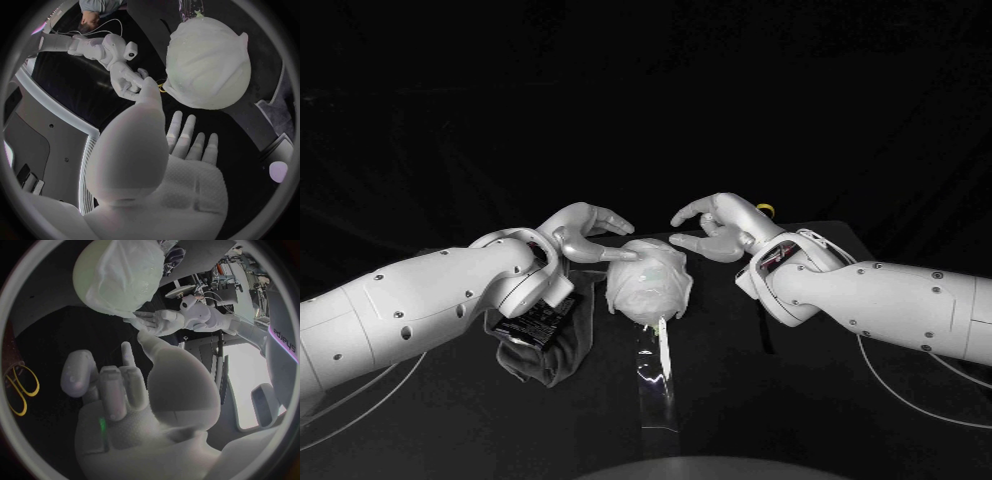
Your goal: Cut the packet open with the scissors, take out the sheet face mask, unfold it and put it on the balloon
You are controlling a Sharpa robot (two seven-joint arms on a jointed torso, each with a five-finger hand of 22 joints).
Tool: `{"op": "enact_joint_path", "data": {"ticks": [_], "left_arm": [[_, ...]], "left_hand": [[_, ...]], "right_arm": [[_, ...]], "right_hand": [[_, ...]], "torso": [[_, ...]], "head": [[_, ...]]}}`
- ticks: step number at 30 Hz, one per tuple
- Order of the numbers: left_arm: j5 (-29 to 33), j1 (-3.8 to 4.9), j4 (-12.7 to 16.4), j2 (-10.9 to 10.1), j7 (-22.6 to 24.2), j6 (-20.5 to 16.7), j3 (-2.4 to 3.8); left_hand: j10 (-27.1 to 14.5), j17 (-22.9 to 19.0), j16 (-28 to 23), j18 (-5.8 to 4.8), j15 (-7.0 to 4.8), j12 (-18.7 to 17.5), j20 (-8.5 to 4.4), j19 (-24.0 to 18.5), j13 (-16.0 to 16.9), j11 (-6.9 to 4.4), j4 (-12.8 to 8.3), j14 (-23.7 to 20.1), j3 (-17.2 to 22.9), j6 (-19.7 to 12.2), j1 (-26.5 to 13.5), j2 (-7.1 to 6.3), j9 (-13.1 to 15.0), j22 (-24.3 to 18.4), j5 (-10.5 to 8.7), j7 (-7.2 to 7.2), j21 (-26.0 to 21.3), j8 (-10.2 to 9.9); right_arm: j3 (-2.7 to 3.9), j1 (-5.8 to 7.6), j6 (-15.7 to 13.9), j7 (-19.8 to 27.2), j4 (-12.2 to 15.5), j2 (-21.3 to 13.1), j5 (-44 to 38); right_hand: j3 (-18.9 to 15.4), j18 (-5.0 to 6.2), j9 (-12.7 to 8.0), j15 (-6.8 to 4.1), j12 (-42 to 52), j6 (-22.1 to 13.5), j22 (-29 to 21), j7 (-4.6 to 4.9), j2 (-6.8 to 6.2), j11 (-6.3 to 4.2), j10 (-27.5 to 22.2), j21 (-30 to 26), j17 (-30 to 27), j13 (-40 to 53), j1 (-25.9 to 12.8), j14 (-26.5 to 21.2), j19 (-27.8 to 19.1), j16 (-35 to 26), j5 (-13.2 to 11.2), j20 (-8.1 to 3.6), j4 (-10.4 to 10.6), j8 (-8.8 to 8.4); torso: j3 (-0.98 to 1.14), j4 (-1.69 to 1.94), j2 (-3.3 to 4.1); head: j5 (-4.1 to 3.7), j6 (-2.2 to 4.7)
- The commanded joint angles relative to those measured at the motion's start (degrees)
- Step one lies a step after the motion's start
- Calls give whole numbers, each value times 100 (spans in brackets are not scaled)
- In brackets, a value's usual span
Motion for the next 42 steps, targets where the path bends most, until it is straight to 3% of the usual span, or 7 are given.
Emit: {"op": "enact_joint_path", "data": {"ticks": [1, 4, 8, 12, 18, 26, 42], "left_arm": [[8, 65, -78, 19, 396, 379, 21], [-43, 125, -194, 64, 396, 464, 29], [-273, 196, -407, 193, 367, 657, 35], [-626, 230, -608, 354, 346, 853, 39], [-1132, 255, -912, 626, 419, 996, 42], [-1808, 267, -1219, 888, 394, 1024, 43], [-2098, 270, -1198, 912, 342, 1009, 45]], "left_hand": [[121, 28, 47, -59, 39, -1, 1, -46, -5, 44, -3, 130, 120, 100, -4, 109, 16, -10, -40, 343, -32, 41], [232, 70, 118, -57, 92, -4, 1, -39, -5, 112, -16, 312, 349, 165, 33, 264, 24, -13, -45, 396, -35, 49], [630, 180, 321, -31, 184, 110, -6, -50, 26, 258, -93, 781, 772, 462, 241, 677, 70, -23, -52, 409, -52, 157], [1065, 540, 1034, -33, 18, 219, -4, 187, 31, 104, -229, 2213, 1240, 877, 686, 1064, 73, 18, -44, 300, 59, 219], [1347, 606, 1142, -29, -63, 203, -11, 228, -5, 7, -68, 2445, 1324, 1311, 485, 984, 54, 11, -53, 194, 61, 245], [1344, 609, 1104, 5, -34, 112, -14, 196, -19, 28, -99, 2385, 1316, 1329, 483, 824, -9, -5, -52, 199, 31, 128], [1343, 633, 1073, 186, 20, -49, -19, 91, -18, 82, -179, 2332, 1497, 1459, 616, 765, -96, -35, -51, 150, -45, -35]], "right_arm": [[0, -30, 18, 78, -4, -8, 259], [-1, -60, 108, 17, -27, -4, 277], [-1, -101, 195, -51, -56, 14, 288], [-1, -133, 247, -104, -88, 45, 288], [-1, -167, 303, -184, -172, 122, 254], [0, -195, 394, -230, -275, 232, 234], [0, -209, 554, -310, -354, 339, 136]], "right_hand": [[-28, 93, 3, 43, 31, 9, 8, 5, 8, 28, 597, -20, 1505, 1510, 39, 599, -22, 25, 26, 24, 8, -24], [-28, 99, 0, 46, 31, -1, -12, 11, 16, 32, 597, -44, 1505, 1510, 44, 599, -39, 25, 26, 29, 12, -34], [-38, 103, -5, 53, 31, -18, -21, 21, 16, 40, 597, -58, 1505, 1510, 43, 599, -47, 25, 23, 37, 20, -52], [-79, 121, -18, 73, 31, -74, -78, 44, 1, 63, 597, -132, 1505, 1510, 40, 599, -99, 25, 17, 60, 40, -106], [-197, 165, -55, 141, 31, -261, -228, 120, -23, 135, 597, -336, 1505, 1510, 58, 599, -251, 25, 11, 125, 85, -265], [-208, 161, -39, 150, 31, -187, -196, 114, 33, 136, 597, -314, 1505, 1510, 112, 599, -231, 25, 4, 143, 92, -251], [-65, 143, 18, 63, 31, 207, -77, -14, 275, 26, 597, -213, 1505, 1510, 358, 599, -133, 25, -7, 90, 42, -145]], "torso": [[1, 4, 1], [0, 0, 13], [0, -1, 12], [0, -3, 11], [4, -2, 3], [9, -4, 15], [2, 6, 8]], "head": [[0, 12], [-5, 21], [3, 13], [9, -3], [14, -2], [1, -10], [-35, -24]]}}
